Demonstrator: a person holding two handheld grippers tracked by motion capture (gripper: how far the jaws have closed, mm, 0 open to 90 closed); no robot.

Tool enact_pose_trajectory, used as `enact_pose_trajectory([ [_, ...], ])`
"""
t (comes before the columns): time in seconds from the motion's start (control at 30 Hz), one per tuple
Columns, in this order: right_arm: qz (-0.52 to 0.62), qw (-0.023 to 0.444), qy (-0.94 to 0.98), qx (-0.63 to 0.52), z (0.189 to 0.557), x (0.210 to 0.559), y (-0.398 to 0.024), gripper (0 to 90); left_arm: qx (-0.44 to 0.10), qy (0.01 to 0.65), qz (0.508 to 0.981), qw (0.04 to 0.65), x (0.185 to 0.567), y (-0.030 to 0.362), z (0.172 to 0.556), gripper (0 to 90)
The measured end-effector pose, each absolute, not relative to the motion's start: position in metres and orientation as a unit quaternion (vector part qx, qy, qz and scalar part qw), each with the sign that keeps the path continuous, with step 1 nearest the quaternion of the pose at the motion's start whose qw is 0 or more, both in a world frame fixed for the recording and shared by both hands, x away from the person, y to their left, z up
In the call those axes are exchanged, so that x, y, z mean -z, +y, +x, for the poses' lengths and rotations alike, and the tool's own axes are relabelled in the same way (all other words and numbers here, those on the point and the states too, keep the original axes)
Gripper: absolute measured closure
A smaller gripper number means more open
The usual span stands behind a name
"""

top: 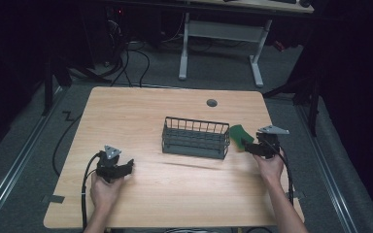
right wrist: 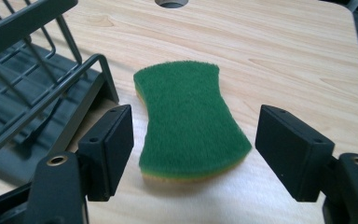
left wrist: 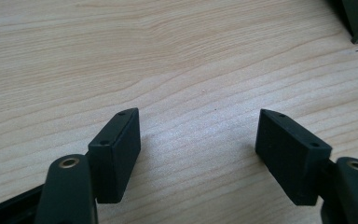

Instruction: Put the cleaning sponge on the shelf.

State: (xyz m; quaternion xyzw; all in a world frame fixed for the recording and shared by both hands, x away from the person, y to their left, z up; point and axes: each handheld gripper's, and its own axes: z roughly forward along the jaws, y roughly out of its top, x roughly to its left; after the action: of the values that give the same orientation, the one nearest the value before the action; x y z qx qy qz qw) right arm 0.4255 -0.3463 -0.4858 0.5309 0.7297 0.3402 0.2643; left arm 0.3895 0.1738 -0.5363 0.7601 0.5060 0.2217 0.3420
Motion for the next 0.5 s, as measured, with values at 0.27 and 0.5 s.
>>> enact_pose_trajectory([
  [0.27, 0.529, 0.258, 0.736, -0.334, 0.441, 0.490, -0.344, 25.4, -0.222, 0.507, 0.760, 0.342, 0.536, 0.174, 0.389, 31.4],
  [0.5, 0.535, 0.248, 0.739, -0.326, 0.445, 0.494, -0.349, 25.2, -0.223, 0.509, 0.758, 0.341, 0.536, 0.173, 0.389, 31.5],
])
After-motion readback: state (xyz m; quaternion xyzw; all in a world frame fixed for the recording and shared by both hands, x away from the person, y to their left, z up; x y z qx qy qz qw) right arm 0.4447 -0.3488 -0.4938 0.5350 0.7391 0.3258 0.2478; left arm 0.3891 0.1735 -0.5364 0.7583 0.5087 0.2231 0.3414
